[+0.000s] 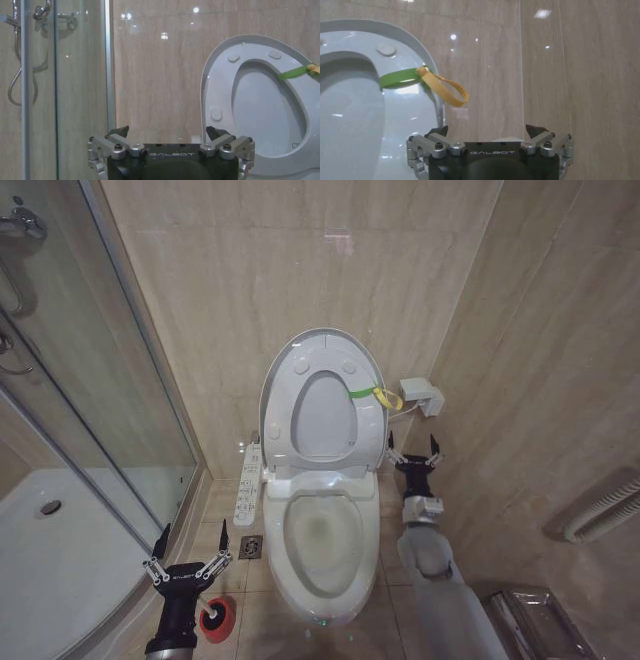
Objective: Open the toilet lid, clean the toilet bowl with a toilet brush, close the toilet lid, and flush.
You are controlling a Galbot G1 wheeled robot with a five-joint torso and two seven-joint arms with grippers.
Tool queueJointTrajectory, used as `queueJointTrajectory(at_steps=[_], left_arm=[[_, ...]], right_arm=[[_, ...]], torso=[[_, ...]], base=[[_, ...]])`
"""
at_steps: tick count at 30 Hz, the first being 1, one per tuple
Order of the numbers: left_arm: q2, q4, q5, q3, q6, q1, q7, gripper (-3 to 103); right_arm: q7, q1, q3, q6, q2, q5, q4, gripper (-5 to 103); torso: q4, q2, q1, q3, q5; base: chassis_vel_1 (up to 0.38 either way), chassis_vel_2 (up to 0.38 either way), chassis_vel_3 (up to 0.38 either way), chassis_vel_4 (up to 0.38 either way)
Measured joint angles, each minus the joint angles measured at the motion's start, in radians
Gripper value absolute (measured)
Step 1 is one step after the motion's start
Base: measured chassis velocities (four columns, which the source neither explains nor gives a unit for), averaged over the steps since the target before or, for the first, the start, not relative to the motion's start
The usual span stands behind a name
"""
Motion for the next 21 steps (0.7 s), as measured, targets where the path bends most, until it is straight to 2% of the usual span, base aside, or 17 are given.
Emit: queueJointTrajectory(at_steps=[21], left_arm=[[0.000,0.000,0.000,0.000,0.000,0.000,0.000,100]], right_arm=[[0.002,0.269,0.008,-0.027,-0.121,0.108,-0.148,100]], torso=[[-0.0002,0.000,0.000,0.000,0.0000]], base=[[0.000,0.000,0.000,0.000]])
